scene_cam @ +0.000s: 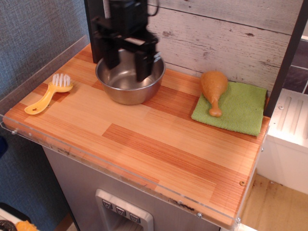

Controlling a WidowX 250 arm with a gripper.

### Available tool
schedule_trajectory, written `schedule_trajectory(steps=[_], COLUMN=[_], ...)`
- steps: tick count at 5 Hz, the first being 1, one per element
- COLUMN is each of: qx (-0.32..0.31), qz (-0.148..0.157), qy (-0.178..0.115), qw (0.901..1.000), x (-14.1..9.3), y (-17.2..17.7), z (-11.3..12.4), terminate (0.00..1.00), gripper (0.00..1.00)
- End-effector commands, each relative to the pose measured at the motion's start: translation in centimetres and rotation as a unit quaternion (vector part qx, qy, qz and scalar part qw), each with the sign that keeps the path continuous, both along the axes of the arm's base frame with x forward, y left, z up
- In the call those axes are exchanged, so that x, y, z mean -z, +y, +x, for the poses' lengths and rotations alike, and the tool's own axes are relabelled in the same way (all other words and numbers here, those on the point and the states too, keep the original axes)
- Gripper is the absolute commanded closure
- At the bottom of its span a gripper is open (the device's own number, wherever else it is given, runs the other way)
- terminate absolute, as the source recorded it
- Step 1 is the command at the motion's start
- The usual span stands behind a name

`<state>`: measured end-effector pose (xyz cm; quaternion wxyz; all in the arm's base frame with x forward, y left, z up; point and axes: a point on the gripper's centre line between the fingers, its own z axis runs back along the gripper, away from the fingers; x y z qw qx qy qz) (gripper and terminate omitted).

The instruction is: Move the pot from left side to right side

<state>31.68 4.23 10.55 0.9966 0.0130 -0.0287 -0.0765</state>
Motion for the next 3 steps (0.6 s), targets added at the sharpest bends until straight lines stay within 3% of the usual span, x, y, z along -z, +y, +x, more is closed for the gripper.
schedule_trajectory(steps=[1,2,3], qx=[0.013,-0.007,-0.026], qz=[0.030,0.048,0.047], qy=[-0.030,-0.040,-0.041], qw=[0.9990,0.9980,0.9977], x=[1.0,3.2,4.4], y=[-0.5,0.2,0.7], z=[5.0,6.0,6.5], terminate=[0.00,0.00,0.00], gripper=[0.00,0.00,0.00])
